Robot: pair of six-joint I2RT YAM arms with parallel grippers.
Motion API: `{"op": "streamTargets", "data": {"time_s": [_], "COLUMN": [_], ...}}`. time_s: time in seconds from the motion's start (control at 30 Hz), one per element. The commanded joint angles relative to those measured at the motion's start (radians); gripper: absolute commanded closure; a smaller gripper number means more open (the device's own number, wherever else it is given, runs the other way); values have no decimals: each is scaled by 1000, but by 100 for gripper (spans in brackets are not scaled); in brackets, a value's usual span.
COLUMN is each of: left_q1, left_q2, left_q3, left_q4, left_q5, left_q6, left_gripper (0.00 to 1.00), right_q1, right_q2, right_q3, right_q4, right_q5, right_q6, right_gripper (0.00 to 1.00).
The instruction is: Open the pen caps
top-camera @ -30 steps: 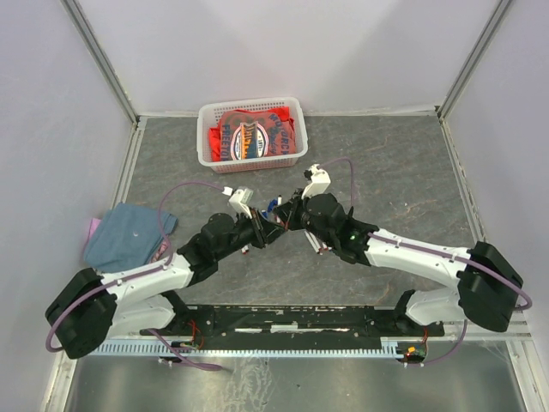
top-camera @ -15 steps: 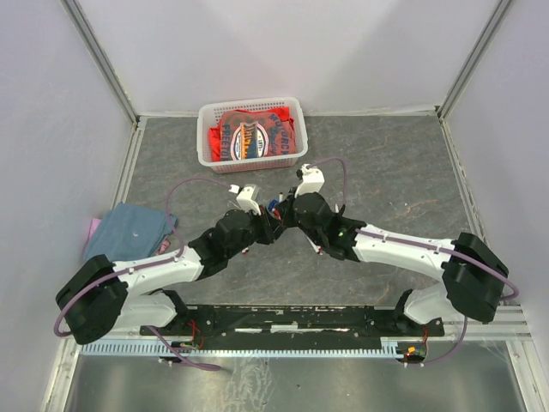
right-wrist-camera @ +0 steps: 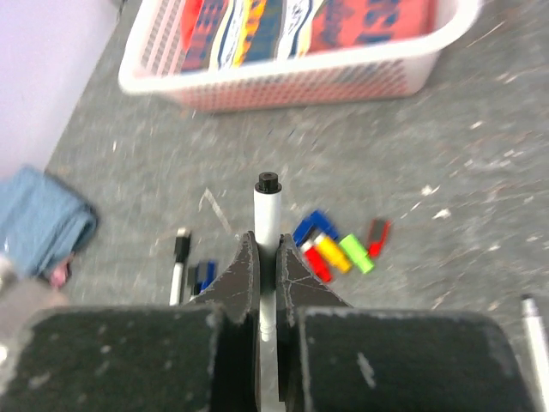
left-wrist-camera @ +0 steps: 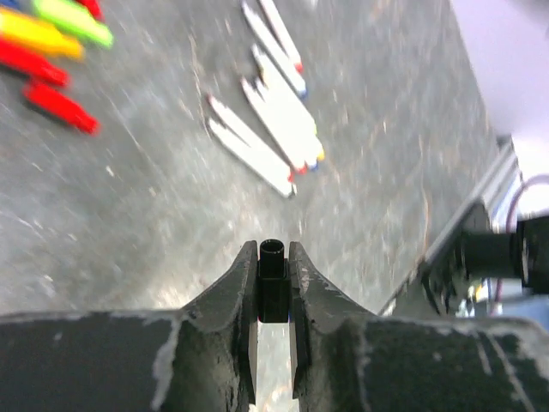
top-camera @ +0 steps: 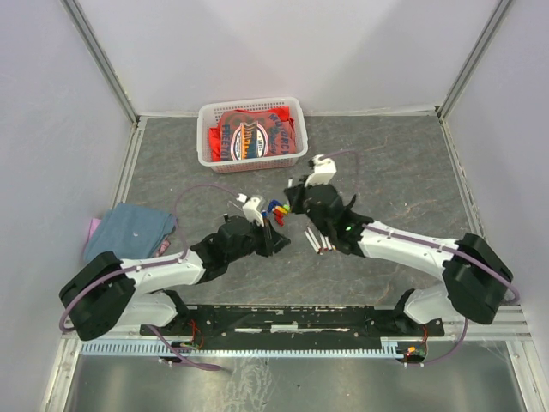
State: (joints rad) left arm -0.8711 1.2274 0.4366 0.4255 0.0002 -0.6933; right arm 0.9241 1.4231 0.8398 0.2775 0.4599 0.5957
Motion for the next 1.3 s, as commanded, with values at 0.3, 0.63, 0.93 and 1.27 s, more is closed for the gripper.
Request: {"op": "streamTargets", "data": {"time_s": [0.3,0.63,0.93,1.27], "left_q1": [-7,3,44,89], "left_q2": [-14,178,393,444], "left_q3": [13,267,436,475], "left_q4": [-98,-448,-498,-502], "left_q5": [30,-407,-412,-385], "left_q6": [59,-15,-22,-18], "left_gripper": [97,97,97,89], "right_q1": [-130,-98,-22,23], "right_q2": [-153,-98,-49,55], "right_q3": [4,43,-1,-16], "right_q4": [-24,-353,-436,-445], "right_q5": [-126,-128,-113,-115], "right_q6": [-22,-36,-17,18], "right_gripper": [99,99,99,98]}}
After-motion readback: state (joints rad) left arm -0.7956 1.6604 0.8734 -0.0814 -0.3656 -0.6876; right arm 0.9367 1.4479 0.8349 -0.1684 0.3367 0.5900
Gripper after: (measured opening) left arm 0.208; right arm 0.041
